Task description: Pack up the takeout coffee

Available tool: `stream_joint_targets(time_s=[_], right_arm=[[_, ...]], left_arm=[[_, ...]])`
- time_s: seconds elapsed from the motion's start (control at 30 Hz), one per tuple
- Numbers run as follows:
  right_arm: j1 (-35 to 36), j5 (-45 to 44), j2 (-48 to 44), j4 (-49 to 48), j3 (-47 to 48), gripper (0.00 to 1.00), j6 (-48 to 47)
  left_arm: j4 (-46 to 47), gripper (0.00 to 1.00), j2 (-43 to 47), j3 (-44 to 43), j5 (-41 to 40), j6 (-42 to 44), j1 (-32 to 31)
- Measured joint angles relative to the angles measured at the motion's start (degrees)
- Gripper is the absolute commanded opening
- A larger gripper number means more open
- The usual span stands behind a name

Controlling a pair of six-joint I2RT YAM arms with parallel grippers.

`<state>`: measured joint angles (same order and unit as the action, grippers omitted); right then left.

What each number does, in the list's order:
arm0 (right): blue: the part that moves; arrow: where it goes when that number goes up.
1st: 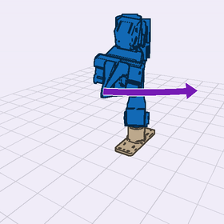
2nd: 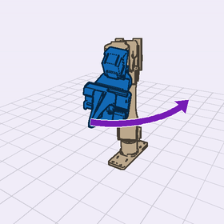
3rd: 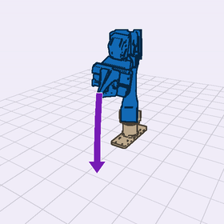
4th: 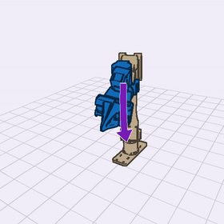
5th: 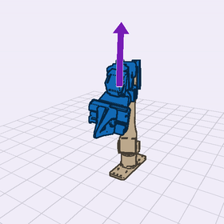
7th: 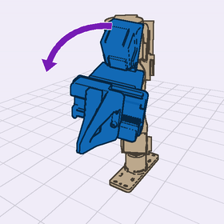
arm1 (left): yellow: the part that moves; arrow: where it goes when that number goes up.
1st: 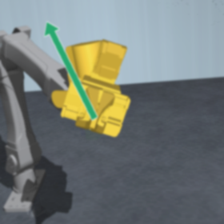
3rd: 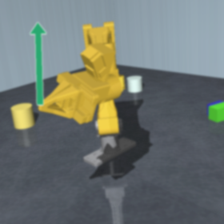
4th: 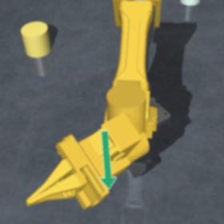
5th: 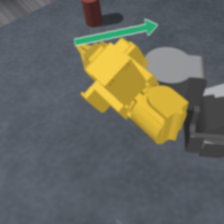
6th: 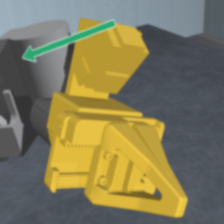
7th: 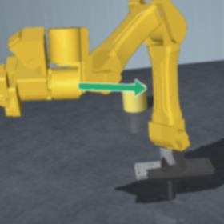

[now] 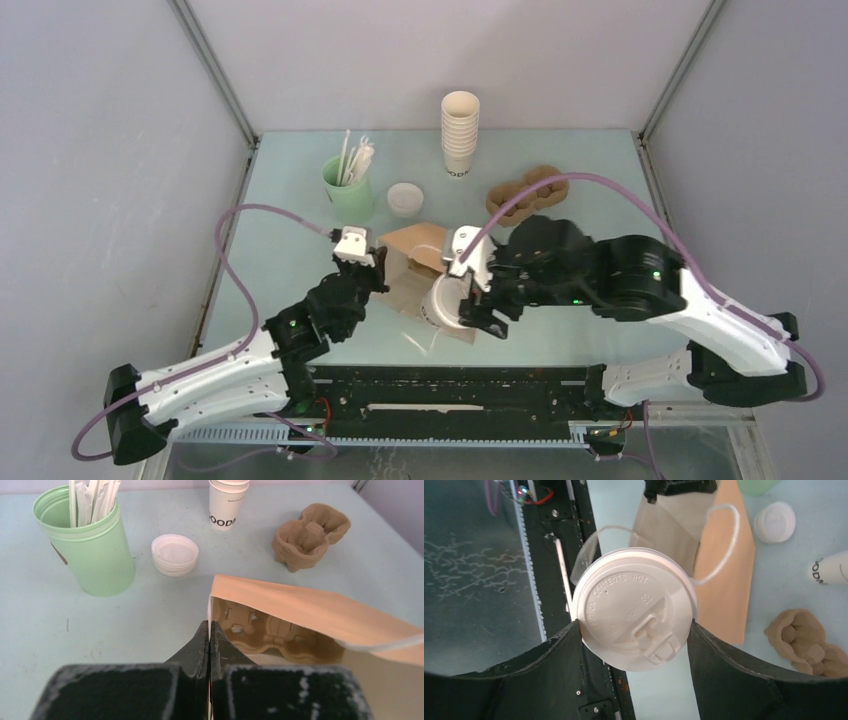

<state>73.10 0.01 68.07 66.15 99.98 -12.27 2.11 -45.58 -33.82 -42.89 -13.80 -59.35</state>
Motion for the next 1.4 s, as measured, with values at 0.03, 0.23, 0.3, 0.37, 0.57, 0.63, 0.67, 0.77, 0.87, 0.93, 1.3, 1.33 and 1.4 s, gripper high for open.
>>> stream_joint_targets(time_s=[0.03,0.23,0.3,0.37,0.57,0.63,0.67,0.77,0.87,0.93,1.3,1.33,1.4], right_arm=[[1.05,-1.95,1.51,0.04,0.00,0.00,0.55],[9.14,-12.48,6.56,2.84,1.79,0.00,2.05],[10.93,-16.81,8.33,3.76,2.80,0.00,2.25],[11.89,-20.83,10.05,4.28,2.95,0.00,2.36],[14.49,-31.12,16.41,6.95,2.91,0.00,2.36],[15.06,-31.93,17.20,7.21,2.56,0.00,2.08],[15.10,-32.15,17.31,7.41,2.32,0.00,1.81],[14.78,-32.59,17.46,7.87,2.27,0.00,0.85],[14.19,-32.96,17.88,7.72,1.49,0.00,-0.26],[13.90,-33.33,18.47,7.78,0.59,0.00,-0.92],[13.20,-28.61,9.68,2.05,-14.51,0.00,-7.72],[12.46,-27.91,9.25,1.44,-14.86,0.00,-8.96],[10.58,-27.06,9.27,-0.28,-14.88,0.00,-10.99]], left_arm=[[0.63,0.00,1.64,1.49,-0.17,-0.26,-0.02],[4.15,0.00,9.35,8.22,-0.17,-1.68,-0.28],[4.26,0.00,9.79,8.44,0.00,-2.32,-0.33],[4.26,0.00,9.73,8.44,0.09,-3.17,-0.46],[4.22,0.00,8.37,8.33,0.09,-6.82,-1.40],[4.20,0.00,8.04,8.33,0.02,-7.45,-2.08],[4.15,0.00,7.82,8.33,-0.02,-7.82,-2.51],[4.13,0.00,7.76,8.33,0.00,-8.55,-3.45],[4.13,0.00,7.76,8.33,0.11,-8.94,-3.74],[4.00,0.00,7.76,8.33,0.33,-9.42,-3.82],[0.24,0.00,7.87,8.31,0.74,-13.94,-4.04],[0.13,0.00,7.87,8.31,0.92,-14.29,-4.09],[-0.02,0.00,7.87,8.31,1.16,-14.86,-4.15]])
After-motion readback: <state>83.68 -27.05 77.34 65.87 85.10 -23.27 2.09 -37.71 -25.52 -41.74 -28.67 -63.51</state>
